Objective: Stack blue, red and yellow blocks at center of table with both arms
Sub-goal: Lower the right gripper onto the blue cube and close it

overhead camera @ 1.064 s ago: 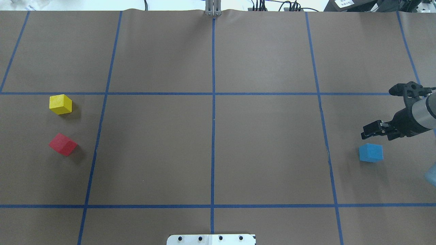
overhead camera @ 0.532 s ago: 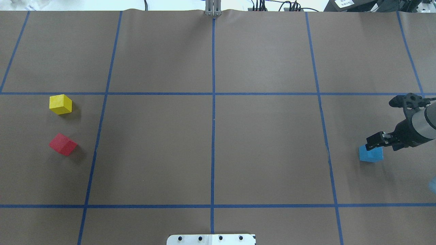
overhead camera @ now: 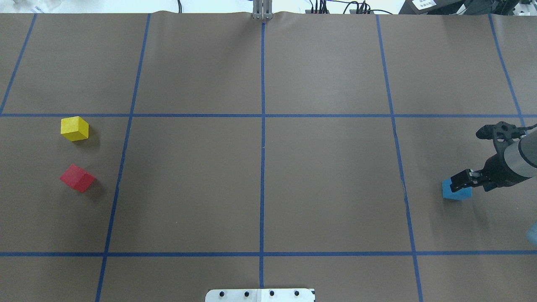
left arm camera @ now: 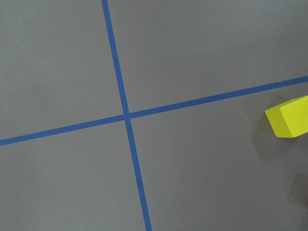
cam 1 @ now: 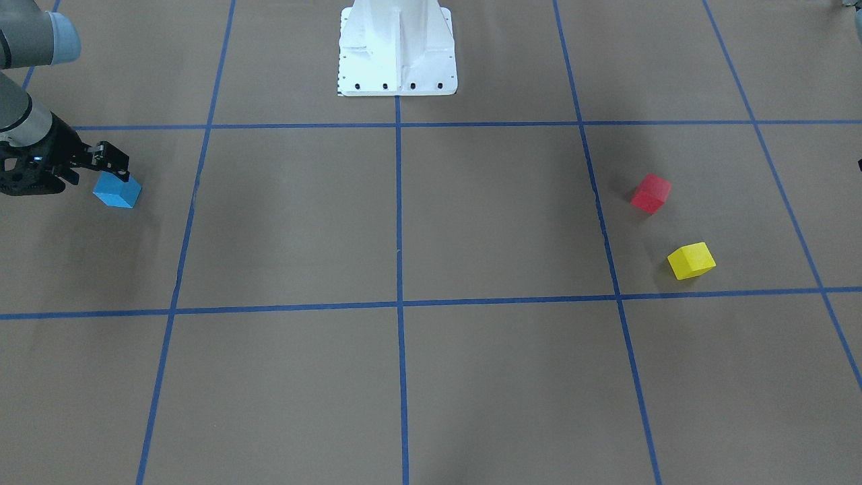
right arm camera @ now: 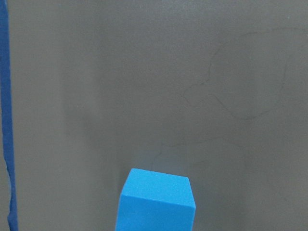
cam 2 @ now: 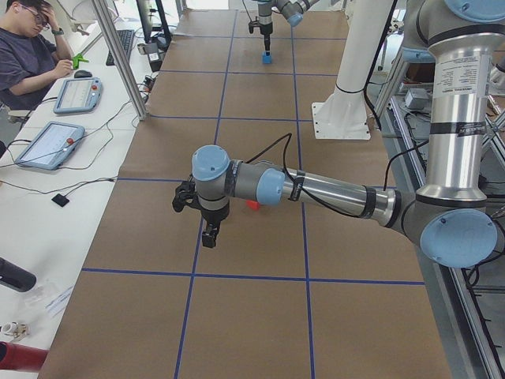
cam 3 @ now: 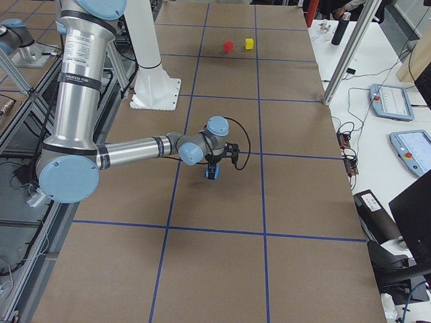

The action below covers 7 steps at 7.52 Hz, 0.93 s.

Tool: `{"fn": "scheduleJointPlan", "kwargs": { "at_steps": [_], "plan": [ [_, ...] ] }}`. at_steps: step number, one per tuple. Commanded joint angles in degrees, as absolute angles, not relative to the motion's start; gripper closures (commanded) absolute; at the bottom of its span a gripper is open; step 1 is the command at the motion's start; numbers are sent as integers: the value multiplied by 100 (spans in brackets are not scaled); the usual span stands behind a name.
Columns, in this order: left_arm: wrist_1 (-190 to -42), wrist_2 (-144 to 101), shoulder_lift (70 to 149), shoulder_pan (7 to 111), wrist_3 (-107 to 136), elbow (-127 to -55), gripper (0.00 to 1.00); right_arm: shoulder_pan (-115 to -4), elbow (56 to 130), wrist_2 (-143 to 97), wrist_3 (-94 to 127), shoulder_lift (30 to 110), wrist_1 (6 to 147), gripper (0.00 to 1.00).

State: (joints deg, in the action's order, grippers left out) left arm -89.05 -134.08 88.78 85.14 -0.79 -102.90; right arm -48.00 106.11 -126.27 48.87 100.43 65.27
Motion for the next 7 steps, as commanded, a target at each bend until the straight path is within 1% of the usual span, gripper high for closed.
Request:
{"fn": "scheduleJointPlan", "kwargs": {
  "at_steps": [1, 4, 5, 6, 7],
  "plan": [
    [-8912, -13430, 8877, 8517, -79, -10283, 0, -4607, 10591, -12508, 4887, 9976, 6661, 0],
    [-8912, -13430, 8859, 8517, -97, -10283, 0, -4535, 10503, -12410, 4878, 9870, 6750, 2],
    [-8912, -13430, 8859, 8517, -97, -10292, 0, -4535, 10494, -12410, 4878, 9853, 6750, 8],
    [-8912, -13430, 8851, 8517, -97, -10292, 0, -4535, 10494, -12410, 4878, 9809, 6750, 32],
    [-8912, -13430, 8851, 8517, -97, -10292, 0, -4553, 10503, -12401, 4869, 9730, 6741, 78]
  ]
}}
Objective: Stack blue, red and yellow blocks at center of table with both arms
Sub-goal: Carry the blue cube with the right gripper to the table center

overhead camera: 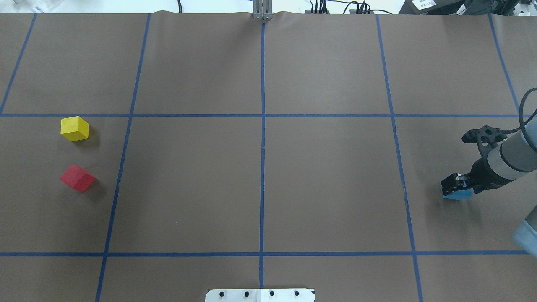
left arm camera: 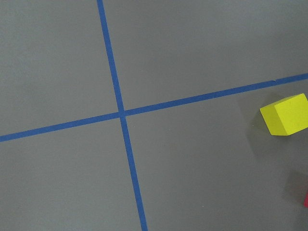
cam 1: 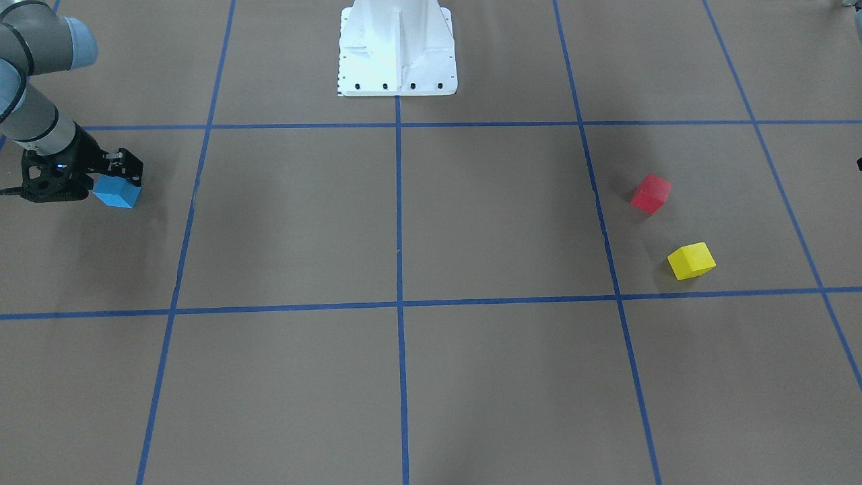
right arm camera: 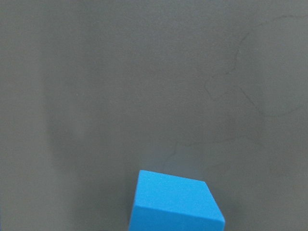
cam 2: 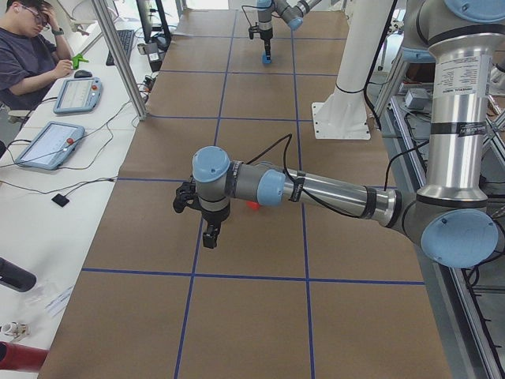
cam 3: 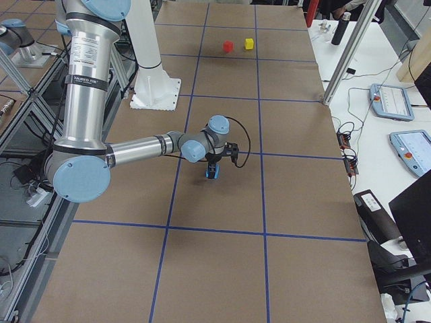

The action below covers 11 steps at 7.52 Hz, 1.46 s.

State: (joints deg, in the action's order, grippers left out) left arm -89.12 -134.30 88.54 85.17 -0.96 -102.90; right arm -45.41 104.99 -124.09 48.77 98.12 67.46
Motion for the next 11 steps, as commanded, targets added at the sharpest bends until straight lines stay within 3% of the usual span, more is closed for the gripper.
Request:
{"fn": "scheduleJointPlan", "kwargs": {
  "at_steps": [1, 3, 5, 7, 10, 11],
  "plan": [
    [-8912, -13438, 8851, 8517, -97, -10301, 0, -4692, 10538, -12462, 4860, 9651, 6741, 100],
    [-8912, -13438, 8851, 8517, -97, -10292, 0, -5139, 10652, -12873, 4834, 9432, 6924, 100],
    [-8930, -13447, 8859, 8517, -105, -10309, 0, -5396, 10592, -13140, 4816, 7579, 8987, 100],
    [-8930, -13447, 8851, 8517, -105, -10301, 1, -5196, 9613, -12921, 4292, 5266, 10901, 100],
    [-8921, -13447, 8851, 8517, -105, -10310, 1, -4177, 7531, -12253, 4420, 3468, 10568, 100],
    [-8930, -13447, 8851, 8517, -105, -10292, 1, -3957, 7245, -12243, 4952, 3428, 9982, 100]
  ]
}}
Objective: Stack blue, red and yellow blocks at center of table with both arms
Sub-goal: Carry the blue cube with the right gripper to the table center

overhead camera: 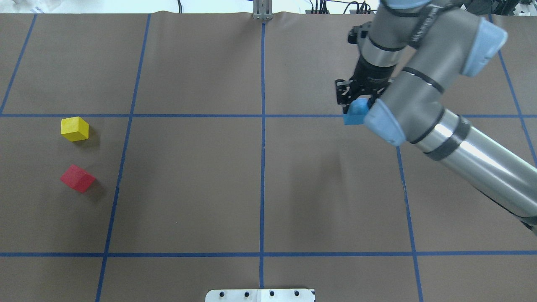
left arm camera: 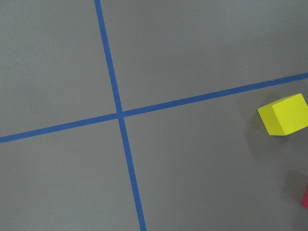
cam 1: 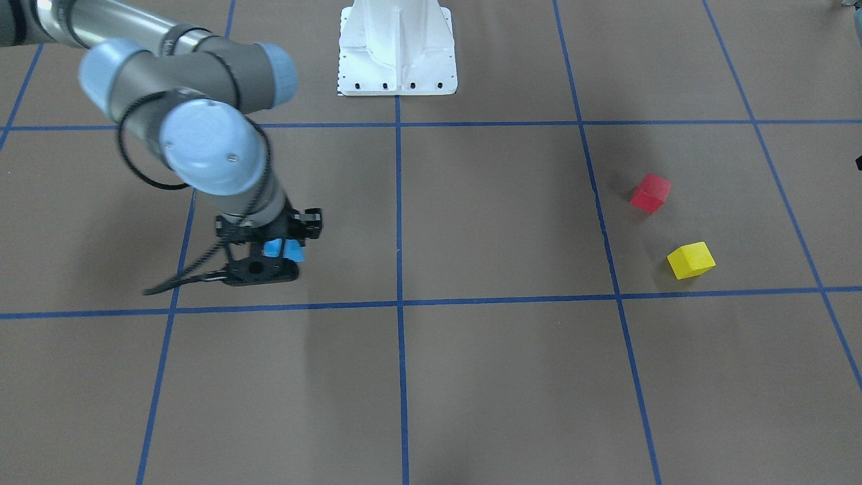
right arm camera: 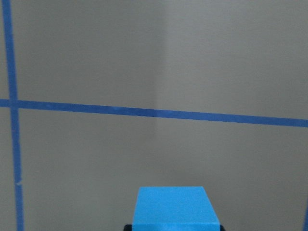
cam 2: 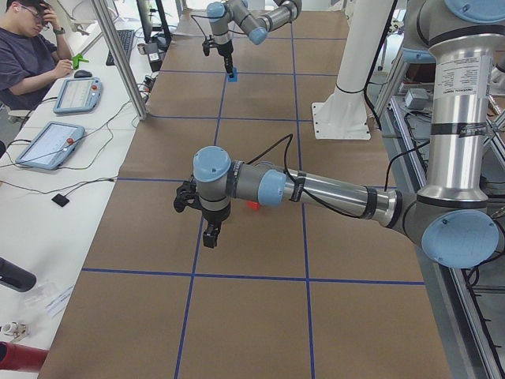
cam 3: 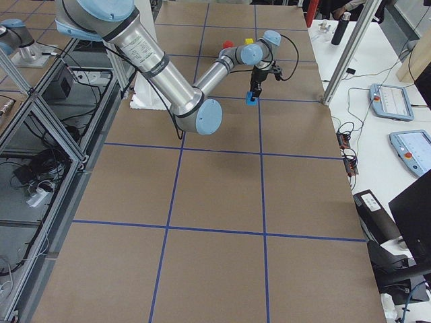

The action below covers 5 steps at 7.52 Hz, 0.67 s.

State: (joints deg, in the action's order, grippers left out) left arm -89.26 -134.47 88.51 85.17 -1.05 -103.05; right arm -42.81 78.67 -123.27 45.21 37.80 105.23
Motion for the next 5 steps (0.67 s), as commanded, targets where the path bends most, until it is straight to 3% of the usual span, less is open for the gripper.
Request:
{"fn": "scheduleJointPlan", "kwargs": {
  "at_steps": [1, 5],
  "plan": [
    [-8930, -13447, 8851, 8517, -114, -10240, 1, -3781, 7033, -12243, 5583, 3280, 9784, 100],
    [-8930, -13447, 8851, 8517, -123, -10213, 1, -3498, 6908, -12085, 6036, 3173, 9573, 100]
  ]
}}
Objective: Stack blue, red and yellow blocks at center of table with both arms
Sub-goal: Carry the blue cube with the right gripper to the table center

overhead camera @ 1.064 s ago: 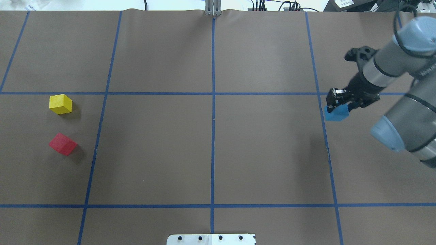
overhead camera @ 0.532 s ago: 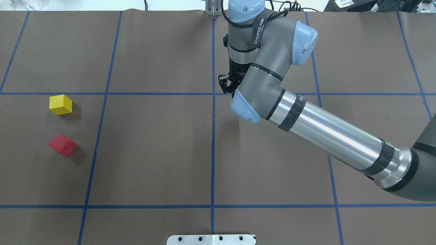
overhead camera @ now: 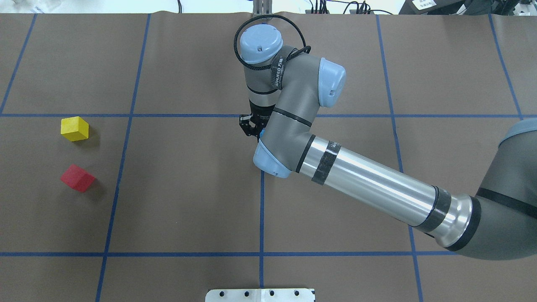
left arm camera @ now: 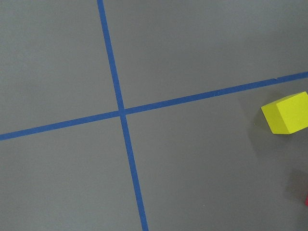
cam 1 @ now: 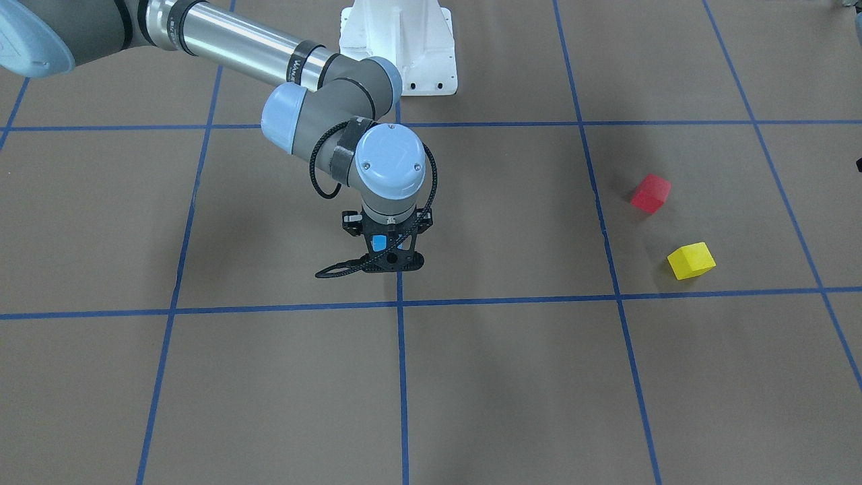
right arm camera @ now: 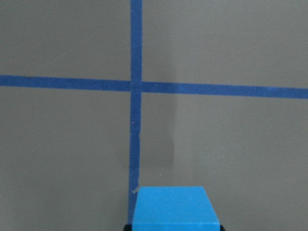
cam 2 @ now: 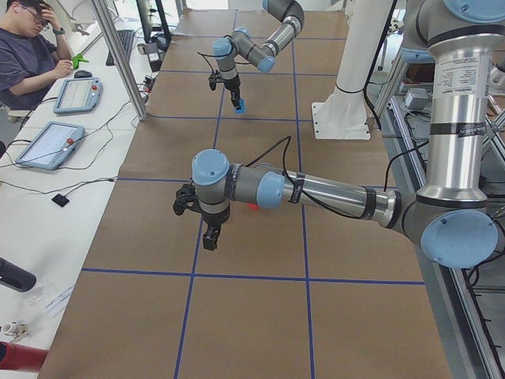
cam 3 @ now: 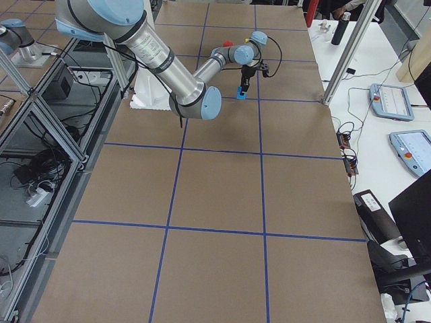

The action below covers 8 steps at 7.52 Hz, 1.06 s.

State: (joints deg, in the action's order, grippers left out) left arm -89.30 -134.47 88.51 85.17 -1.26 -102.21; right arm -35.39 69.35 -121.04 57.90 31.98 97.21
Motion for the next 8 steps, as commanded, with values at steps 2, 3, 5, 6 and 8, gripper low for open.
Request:
{"fn": "scheduleJointPlan", "kwargs": {
  "at_steps": [2, 3, 5, 6, 8],
  "plan": [
    [-8921, -13439, 8859, 8508, -132, -10204, 1, -3463, 6707, -12085, 6485, 3138, 9133, 100],
    [-8921, -13447, 8859, 8517, -132, -10195, 1, -3445, 6697, -12085, 6547, 3138, 9114, 100],
    [-8921, -13447, 8859, 8517, -123, -10195, 1, -3402, 6688, -12076, 6548, 3164, 9123, 78],
    [-8921, -13447, 8859, 8517, -123, -10195, 0, -3375, 6688, -12076, 6539, 3190, 9114, 20],
    [-8912, -13447, 8868, 8517, -114, -10213, 0, -3375, 6732, -12076, 6548, 3164, 9114, 1]
  ]
}}
